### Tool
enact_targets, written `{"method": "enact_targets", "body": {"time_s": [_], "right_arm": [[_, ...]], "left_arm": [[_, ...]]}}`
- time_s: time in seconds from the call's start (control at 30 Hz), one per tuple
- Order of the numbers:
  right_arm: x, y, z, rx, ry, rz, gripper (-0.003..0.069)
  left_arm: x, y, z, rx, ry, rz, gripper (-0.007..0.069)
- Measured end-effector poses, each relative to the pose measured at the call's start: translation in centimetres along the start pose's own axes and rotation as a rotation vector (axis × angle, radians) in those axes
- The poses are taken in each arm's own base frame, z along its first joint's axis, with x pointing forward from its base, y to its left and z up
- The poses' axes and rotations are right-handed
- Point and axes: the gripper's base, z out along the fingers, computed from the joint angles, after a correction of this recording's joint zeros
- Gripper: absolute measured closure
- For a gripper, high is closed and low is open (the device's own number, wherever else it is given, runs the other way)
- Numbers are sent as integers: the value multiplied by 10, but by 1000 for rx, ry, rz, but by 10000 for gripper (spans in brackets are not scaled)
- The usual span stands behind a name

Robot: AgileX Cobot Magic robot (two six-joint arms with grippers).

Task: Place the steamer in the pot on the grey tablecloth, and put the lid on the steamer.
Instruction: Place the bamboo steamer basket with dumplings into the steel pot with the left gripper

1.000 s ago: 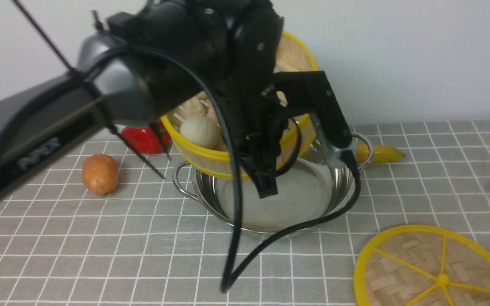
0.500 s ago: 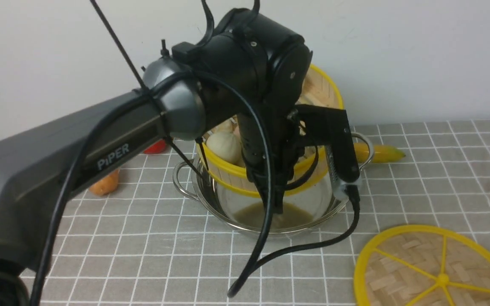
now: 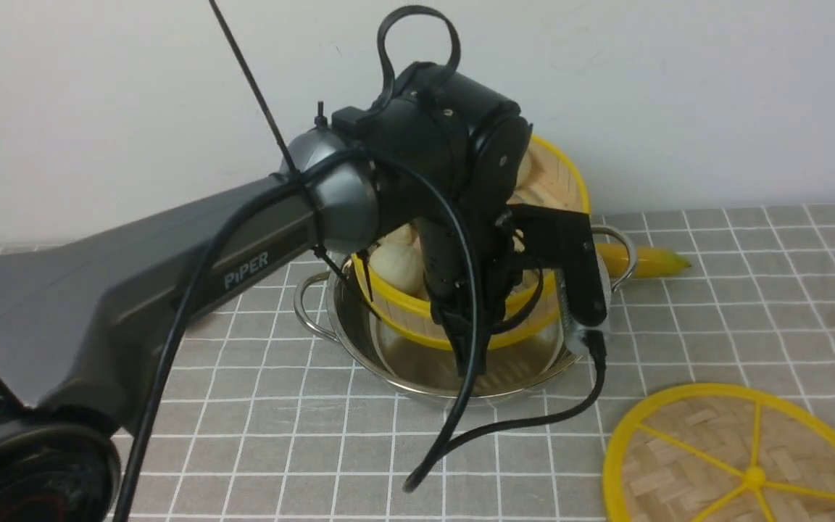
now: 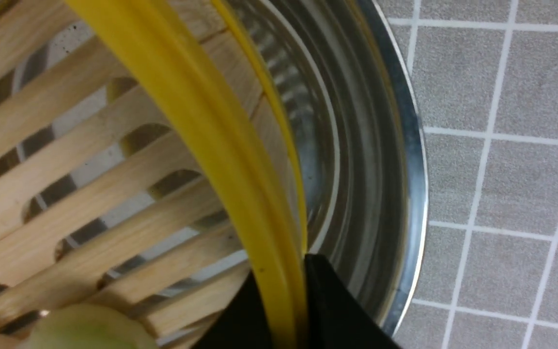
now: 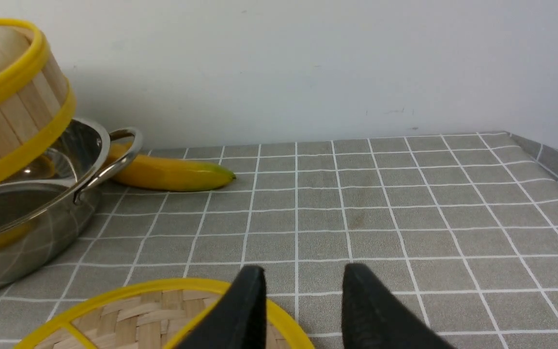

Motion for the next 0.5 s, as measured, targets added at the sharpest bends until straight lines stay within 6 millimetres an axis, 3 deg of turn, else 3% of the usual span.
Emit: {"method": "enact_targets", "body": {"time_s": [0.5], "right_arm": [[0, 0, 0, 0, 0, 0, 416]], "left_arm": [[-3, 1, 21, 66, -50, -22, 592]]}}
